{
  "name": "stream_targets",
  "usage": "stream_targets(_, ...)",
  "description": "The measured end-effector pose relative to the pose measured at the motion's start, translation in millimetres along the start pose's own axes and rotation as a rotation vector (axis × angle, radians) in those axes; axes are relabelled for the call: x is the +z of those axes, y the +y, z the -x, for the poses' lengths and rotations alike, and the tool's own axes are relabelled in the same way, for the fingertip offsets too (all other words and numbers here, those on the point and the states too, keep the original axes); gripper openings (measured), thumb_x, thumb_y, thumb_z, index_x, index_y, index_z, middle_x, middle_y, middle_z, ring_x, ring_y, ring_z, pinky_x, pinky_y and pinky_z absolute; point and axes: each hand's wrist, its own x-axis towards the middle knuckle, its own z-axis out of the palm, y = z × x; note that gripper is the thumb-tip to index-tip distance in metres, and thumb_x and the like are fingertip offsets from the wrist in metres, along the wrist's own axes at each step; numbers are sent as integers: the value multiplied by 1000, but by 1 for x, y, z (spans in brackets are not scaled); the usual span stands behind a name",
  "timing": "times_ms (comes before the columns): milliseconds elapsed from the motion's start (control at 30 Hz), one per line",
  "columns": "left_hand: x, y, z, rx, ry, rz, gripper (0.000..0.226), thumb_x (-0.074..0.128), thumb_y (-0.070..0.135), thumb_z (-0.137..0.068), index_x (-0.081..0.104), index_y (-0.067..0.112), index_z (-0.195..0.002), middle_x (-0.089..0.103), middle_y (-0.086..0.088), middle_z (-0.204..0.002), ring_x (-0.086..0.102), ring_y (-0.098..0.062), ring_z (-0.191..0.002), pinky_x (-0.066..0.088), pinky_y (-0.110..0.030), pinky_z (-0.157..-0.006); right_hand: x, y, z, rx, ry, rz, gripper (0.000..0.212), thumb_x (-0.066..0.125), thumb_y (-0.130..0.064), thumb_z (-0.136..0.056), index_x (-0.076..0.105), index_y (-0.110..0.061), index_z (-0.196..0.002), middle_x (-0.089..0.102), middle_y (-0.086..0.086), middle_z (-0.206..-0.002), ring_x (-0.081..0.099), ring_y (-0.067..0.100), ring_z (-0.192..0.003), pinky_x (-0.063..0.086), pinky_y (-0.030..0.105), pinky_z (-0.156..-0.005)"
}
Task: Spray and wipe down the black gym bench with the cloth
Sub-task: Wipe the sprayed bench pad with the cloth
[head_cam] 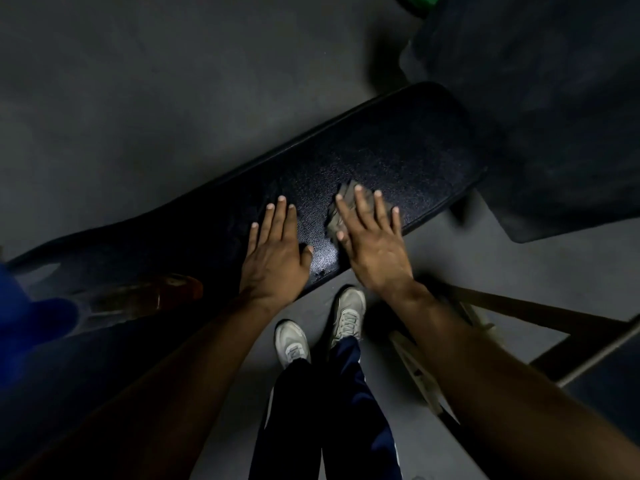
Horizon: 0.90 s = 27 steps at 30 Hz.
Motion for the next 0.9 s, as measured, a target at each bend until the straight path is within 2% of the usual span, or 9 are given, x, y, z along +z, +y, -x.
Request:
stream_targets(167, -7, -7, -7, -5, 1, -41, 75, 41, 43, -99, 9, 14, -160, -7, -2, -169, -7, -16, -155, -2, -43, -125, -4, 19, 1, -6, 11, 42, 58, 25, -46, -114, 4, -40, -168, -6, -6, -178, -6, 27, -165, -4, 51, -131)
stream_targets(367, -10, -14, -19, -49, 5, -33, 75, 41, 44, -100, 8, 13, -160, -5, -3, -169, -7, -17, -155, -2, -44, -125, -42, 36, -69, 181, 58, -79, 58, 26, -46, -114, 12, -36, -169, -1, 0, -179, -5, 32, -165, -1, 58, -130)
stream_targets(467, -7, -13, -19, -63, 13, -17, 75, 41, 44, -100, 7, 14, -160, -6, -2, -169, -8, -17, -155, -2, -43, -125, -54, 21, -104, 192, 36, -122, 58, 23, -46, -114, 10, -35, -169, -5, 1, -179, -8, 34, -164, -3, 62, -129)
stream_targets(667, -5, -7, -17, -123, 49, 7, 71, 43, 36, -101, 11, 14, -160, -2, -3, -169, -3, -18, -156, 0, -43, -125, -48, -32, -123, -139, -68, 30, 57, 26, -42, -114, 11, -34, -169, -6, 0, -178, -10, 34, -164, -9, 59, -128)
stream_targets(900, -14, -15, -21, -266, 112, 104, 65, 40, 28, -103, 13, 11, -160, 2, -4, -169, -1, -19, -156, 1, -42, -125, -41, -63, -142, -378, -144, 128, 57, 27, -43, -114, 13, -34, -169, 1, -3, -178, -8, 32, -164, -9, 59, -129)
